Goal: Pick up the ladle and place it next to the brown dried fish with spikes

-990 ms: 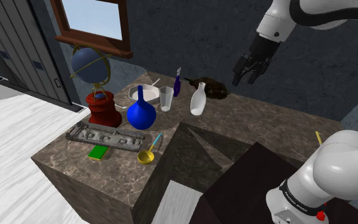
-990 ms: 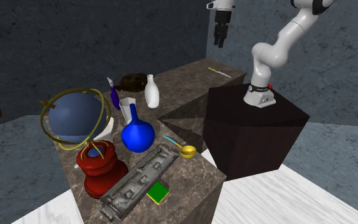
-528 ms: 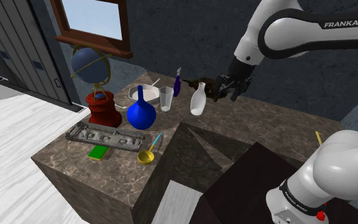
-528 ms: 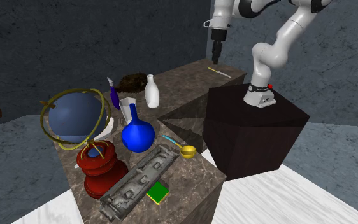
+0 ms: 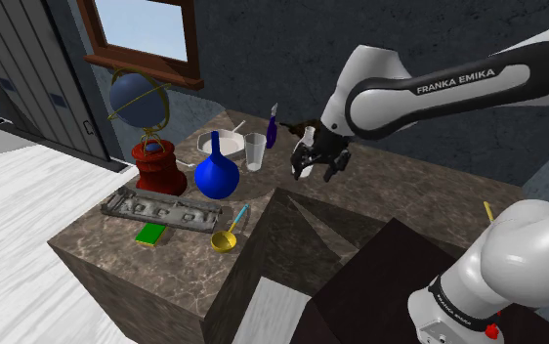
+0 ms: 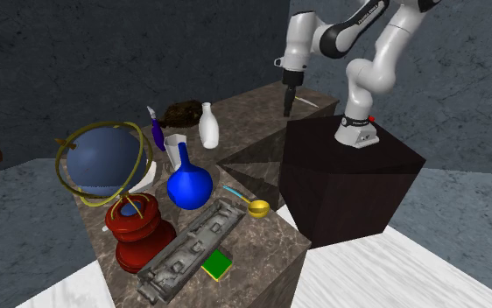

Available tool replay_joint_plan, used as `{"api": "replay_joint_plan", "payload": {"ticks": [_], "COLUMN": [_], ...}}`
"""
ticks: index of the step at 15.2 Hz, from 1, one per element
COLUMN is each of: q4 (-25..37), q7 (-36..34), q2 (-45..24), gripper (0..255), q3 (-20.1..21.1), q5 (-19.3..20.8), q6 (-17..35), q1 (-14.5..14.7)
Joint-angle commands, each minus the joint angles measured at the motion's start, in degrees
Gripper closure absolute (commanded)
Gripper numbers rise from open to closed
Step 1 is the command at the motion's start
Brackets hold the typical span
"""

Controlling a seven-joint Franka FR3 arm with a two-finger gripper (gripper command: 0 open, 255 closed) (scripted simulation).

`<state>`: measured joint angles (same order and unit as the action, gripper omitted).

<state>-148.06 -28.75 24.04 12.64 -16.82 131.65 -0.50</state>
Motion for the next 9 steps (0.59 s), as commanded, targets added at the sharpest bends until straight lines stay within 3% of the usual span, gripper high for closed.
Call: {"api": "replay_joint_plan", "payload": {"ticks": [1, 9], "q4": [0.5, 5.3], "q7": [-2.7, -15.9], "q2": [-4.1, -23.2], "gripper": [0, 0], "q3": [1.4, 6.4], "q5": [-0.6, 1.7], "q6": [4.1, 19.7], "q1": [-0.2, -0.6]}}
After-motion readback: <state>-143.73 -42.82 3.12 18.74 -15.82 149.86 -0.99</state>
